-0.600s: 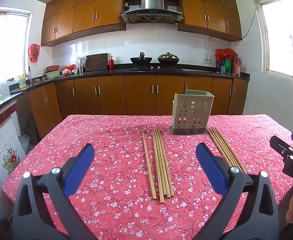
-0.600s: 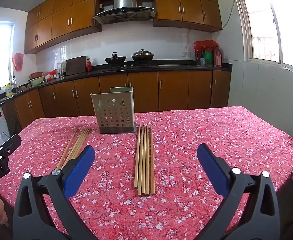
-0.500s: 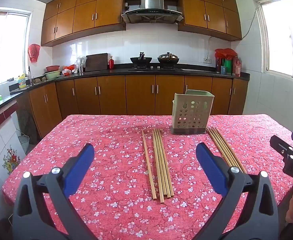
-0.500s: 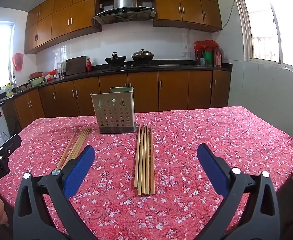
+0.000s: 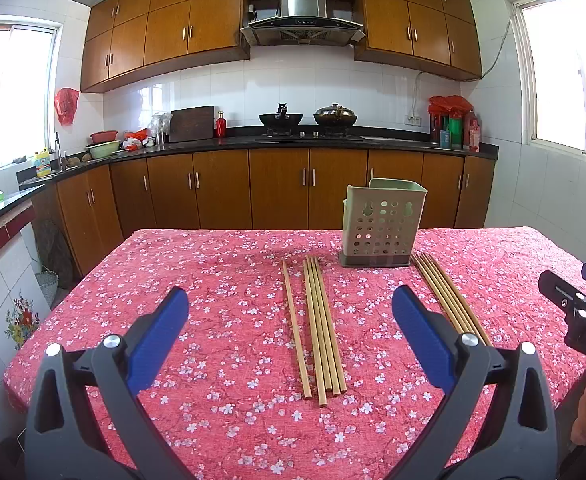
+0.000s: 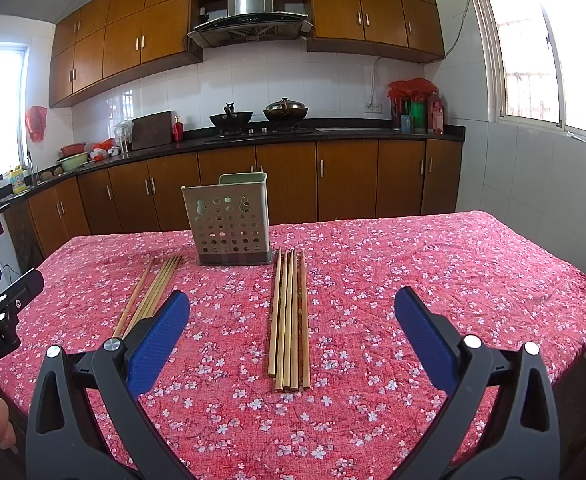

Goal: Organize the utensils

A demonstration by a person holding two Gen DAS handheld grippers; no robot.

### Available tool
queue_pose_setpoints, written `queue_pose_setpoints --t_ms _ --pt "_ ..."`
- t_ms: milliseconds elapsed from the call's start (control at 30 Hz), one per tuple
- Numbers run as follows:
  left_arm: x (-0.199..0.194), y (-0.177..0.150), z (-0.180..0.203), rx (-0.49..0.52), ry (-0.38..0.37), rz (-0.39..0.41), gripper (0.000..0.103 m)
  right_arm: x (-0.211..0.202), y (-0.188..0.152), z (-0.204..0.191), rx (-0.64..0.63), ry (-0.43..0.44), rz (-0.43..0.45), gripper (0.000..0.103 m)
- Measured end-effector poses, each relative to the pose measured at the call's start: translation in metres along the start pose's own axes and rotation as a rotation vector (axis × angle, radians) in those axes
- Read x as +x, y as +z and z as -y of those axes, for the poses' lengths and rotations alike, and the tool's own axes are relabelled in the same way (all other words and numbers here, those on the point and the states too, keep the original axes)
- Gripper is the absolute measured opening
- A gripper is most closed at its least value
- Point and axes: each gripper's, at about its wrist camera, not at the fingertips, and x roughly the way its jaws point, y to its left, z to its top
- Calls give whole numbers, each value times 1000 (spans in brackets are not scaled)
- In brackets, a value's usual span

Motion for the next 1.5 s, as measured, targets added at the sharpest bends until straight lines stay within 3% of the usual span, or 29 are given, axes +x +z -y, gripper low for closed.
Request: queue_pose_setpoints --t_ms 1500 --pt "4 -7 2 -2 4 -6 99 4 -9 -3 1 3 -10 101"
